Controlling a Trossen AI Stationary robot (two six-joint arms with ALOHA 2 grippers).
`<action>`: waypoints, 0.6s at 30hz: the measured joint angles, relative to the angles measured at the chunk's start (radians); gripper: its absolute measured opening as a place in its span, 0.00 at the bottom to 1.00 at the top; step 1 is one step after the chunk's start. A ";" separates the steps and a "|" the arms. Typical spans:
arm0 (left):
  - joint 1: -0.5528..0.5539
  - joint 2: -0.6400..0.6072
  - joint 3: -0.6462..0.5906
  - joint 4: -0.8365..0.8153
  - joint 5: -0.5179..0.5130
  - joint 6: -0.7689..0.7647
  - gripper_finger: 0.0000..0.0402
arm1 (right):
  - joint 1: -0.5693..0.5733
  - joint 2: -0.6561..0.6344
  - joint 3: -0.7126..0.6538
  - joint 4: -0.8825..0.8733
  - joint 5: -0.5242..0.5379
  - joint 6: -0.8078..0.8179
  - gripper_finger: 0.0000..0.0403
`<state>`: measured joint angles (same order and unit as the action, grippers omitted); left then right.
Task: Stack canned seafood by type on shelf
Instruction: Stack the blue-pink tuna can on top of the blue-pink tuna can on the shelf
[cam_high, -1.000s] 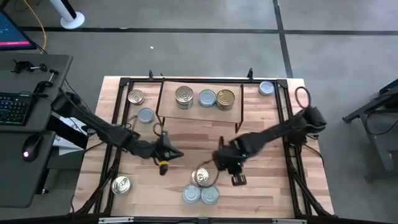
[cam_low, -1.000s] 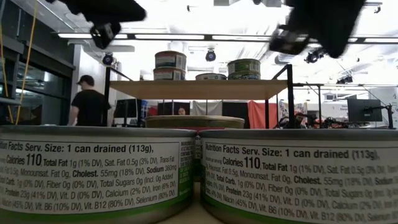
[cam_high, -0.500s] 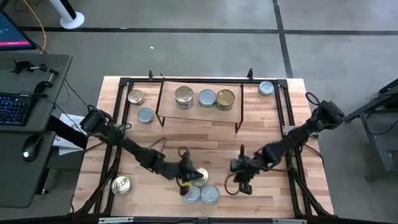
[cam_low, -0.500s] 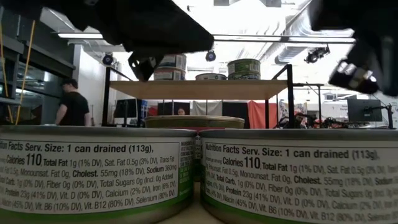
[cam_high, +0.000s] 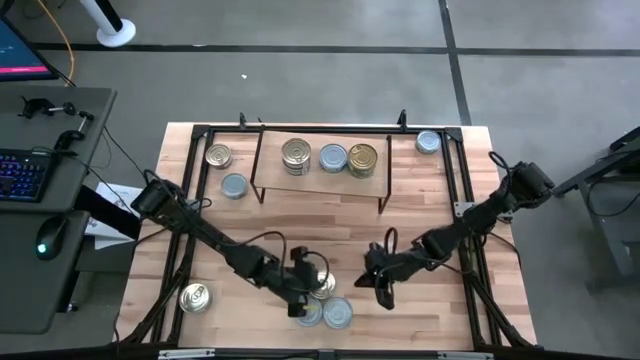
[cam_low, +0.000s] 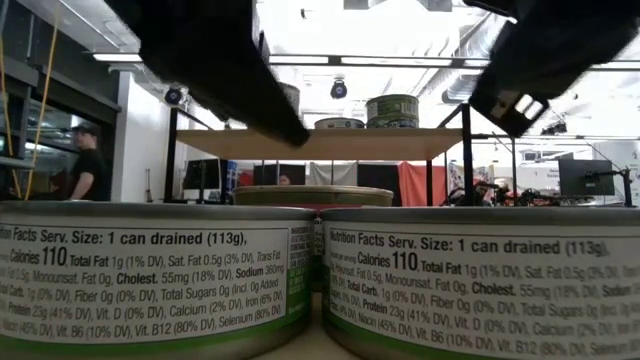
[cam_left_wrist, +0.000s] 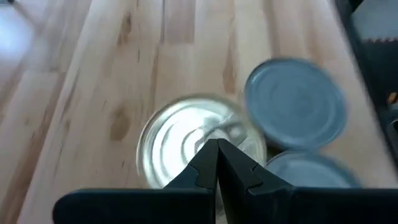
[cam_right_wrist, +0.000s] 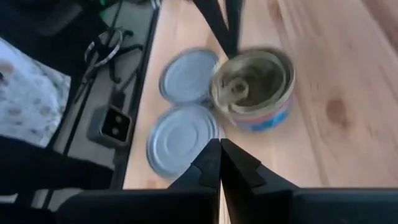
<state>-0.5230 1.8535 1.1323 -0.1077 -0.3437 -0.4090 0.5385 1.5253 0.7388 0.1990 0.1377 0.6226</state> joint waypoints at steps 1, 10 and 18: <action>0.005 0.001 0.000 -0.015 0.005 0.000 0.00 | -0.003 0.000 0.001 0.004 0.002 -0.001 0.00; 0.032 0.007 0.000 -0.089 0.054 0.015 0.00 | -0.022 0.001 0.000 -0.009 0.045 -0.052 0.00; 0.022 0.007 0.000 -0.100 0.096 0.028 0.00 | -0.021 0.001 0.000 -0.066 0.057 -0.020 0.00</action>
<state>-0.5014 1.8606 1.1320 -0.2080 -0.2481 -0.3809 0.5175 1.5261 0.7391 0.1333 0.1944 0.6027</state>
